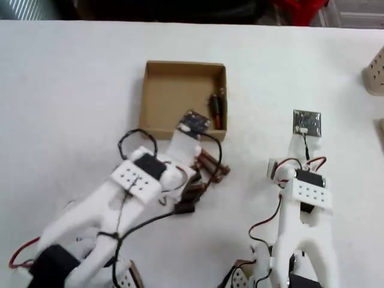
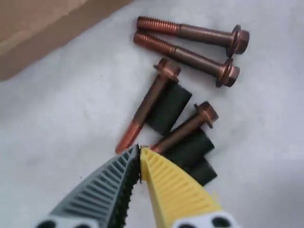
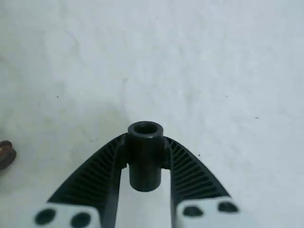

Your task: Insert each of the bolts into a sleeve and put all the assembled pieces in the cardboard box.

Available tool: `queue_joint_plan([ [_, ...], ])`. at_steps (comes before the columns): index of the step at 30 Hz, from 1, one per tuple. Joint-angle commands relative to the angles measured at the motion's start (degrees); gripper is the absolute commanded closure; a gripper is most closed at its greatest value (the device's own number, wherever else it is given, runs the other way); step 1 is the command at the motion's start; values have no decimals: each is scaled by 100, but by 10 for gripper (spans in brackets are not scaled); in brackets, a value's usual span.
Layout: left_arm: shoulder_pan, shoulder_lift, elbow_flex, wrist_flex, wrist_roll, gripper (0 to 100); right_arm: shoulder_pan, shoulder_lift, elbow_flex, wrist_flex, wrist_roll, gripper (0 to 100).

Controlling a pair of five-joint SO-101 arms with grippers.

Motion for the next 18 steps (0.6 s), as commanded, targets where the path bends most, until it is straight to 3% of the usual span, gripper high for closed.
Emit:
queue_joint_plan([
  [1, 110, 611, -325, -1002, -809, 973, 57, -127, -26, -233, -9, 981],
  [5, 40, 989, -334, -1415, -1705, 972, 31, -127, 70, -435, -9, 981],
  [9, -268, 1244, -554, -1723, -1758, 933, 13, -127, 70, -435, -9, 981],
  [14, -426, 1587, -1046, -1187, -1758, 803, 13, -127, 70, -444, -9, 981],
  [18, -374, 1780, -1125, -1055, -1785, 804, 13, -127, 70, -470, -9, 981],
])
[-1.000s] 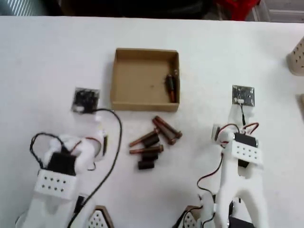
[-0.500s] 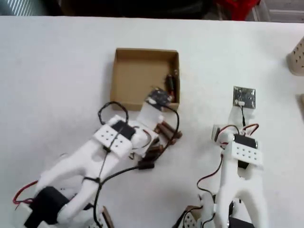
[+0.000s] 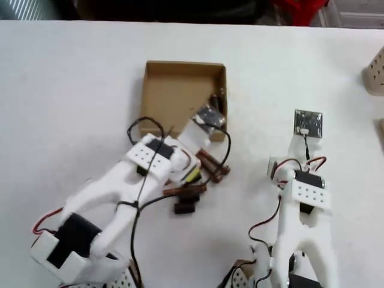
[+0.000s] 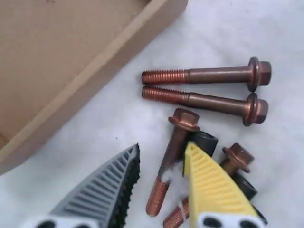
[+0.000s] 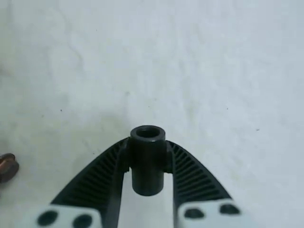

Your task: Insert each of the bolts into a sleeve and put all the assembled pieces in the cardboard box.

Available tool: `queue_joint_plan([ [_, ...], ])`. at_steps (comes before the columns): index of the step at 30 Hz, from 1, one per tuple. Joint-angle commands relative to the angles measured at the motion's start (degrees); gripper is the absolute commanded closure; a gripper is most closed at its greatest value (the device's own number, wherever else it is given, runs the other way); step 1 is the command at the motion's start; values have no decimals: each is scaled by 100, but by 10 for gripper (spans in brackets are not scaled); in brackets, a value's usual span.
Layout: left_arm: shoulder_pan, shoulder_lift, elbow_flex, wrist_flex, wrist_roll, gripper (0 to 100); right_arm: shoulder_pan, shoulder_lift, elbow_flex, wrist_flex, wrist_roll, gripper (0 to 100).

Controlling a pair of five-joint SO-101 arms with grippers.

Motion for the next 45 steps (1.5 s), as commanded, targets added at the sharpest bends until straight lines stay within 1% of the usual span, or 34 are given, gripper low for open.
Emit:
queue_joint_plan([
  [1, -13, 92, -316, 123, -70, 804, 13, -127, -18, -189, -9, 981],
  [3, -13, 171, -325, 123, -105, 802, 13, -127, 26, -242, -9, 981],
  [7, -13, 435, -343, 79, -510, 804, 13, -127, 44, -277, 0, 981],
  [11, -13, 734, -615, 88, -519, 804, 13, -127, 62, -268, 0, 981],
  [15, -4, 980, -932, 422, -536, 804, 13, -127, 62, -268, 0, 981],
  [21, 242, 1138, -1020, 668, -545, 805, 13, -127, 70, -268, 0, 981],
  [27, 242, 1147, -967, 1020, -501, 806, 13, -127, 70, -268, 0, 981],
  [30, 242, 1147, -967, 1011, -475, 806, 13, -127, 70, -268, 0, 981],
  [35, 233, 1147, -967, 695, 62, 806, 13, -127, 70, -268, 0, 981],
  [40, 233, 1305, -1081, 712, 114, 806, 13, -127, 70, -268, 0, 981],
  [45, 189, 1991, -1943, 1354, 114, 806, 13, -127, 70, -259, 0, 981],
])
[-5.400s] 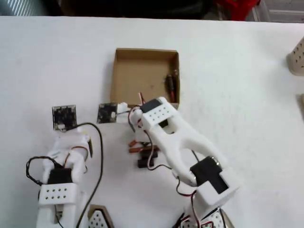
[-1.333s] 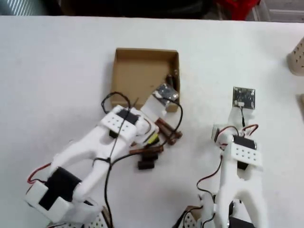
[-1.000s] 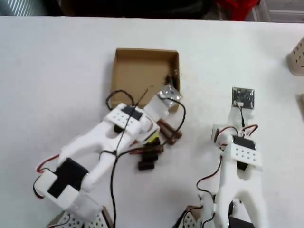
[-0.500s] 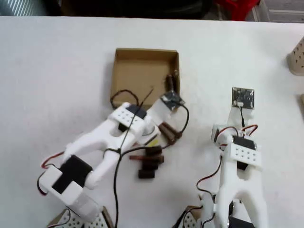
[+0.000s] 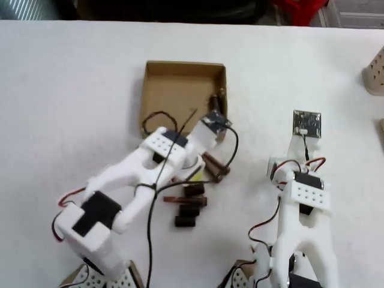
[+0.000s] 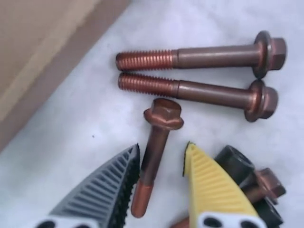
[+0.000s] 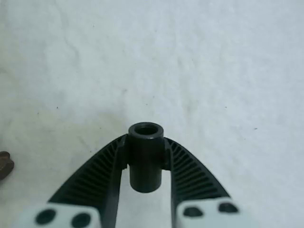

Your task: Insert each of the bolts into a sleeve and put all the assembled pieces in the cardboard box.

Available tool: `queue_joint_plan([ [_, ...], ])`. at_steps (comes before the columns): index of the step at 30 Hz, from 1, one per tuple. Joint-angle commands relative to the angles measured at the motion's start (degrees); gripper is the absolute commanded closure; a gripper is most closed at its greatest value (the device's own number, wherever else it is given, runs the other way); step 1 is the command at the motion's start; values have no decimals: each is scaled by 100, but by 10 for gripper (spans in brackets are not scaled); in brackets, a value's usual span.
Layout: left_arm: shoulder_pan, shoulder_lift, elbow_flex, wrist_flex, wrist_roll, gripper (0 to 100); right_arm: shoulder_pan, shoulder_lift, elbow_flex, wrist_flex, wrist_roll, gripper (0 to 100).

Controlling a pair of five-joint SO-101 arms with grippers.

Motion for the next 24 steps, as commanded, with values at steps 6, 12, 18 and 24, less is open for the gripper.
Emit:
queue_joint_plan([
  [6, 66, 752, -1116, 615, 70, 826, 13, -127, -35, -92, 0, 981],
  [12, 119, 752, -1169, 580, 18, 974, 13, -127, -35, -84, 0, 981],
  [18, 119, 743, -1134, 527, 18, 980, 13, -127, -35, -92, -9, 981],
  [24, -57, 470, -1002, 316, 62, 980, 13, -127, -35, -92, -35, 981],
])
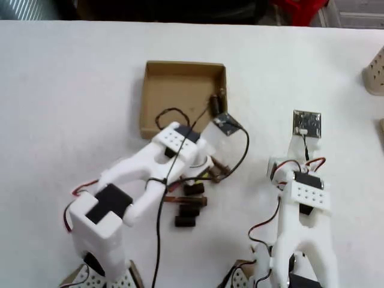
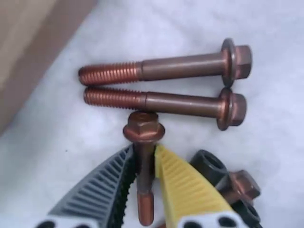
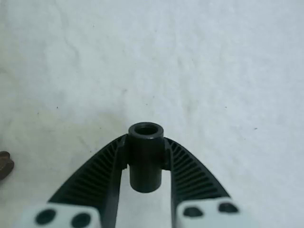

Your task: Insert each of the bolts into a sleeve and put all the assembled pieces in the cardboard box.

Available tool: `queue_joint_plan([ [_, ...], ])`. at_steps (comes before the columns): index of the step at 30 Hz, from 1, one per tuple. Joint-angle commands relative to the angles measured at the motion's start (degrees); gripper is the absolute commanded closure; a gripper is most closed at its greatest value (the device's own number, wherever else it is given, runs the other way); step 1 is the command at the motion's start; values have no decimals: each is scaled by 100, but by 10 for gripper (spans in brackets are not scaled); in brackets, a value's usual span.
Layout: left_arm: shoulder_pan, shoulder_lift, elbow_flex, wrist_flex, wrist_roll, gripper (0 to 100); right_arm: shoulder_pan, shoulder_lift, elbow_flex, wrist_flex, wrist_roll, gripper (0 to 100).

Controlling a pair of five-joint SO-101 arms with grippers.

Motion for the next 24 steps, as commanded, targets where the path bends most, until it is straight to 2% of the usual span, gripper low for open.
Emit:
queue_joint_plan([
  [1, -277, -426, 44, -422, 62, 980, 13, -127, -35, -92, -35, 981],
  [11, -620, -2826, 2321, -2189, 659, 976, -400, -127, -18, -66, -53, 981],
  [21, -1789, -3662, 2857, -2382, 659, 978, -1182, -189, 211, -92, -18, 981],
  [24, -2185, -3943, 3235, -2681, 624, 978, -1411, -338, 308, -101, -18, 981],
])
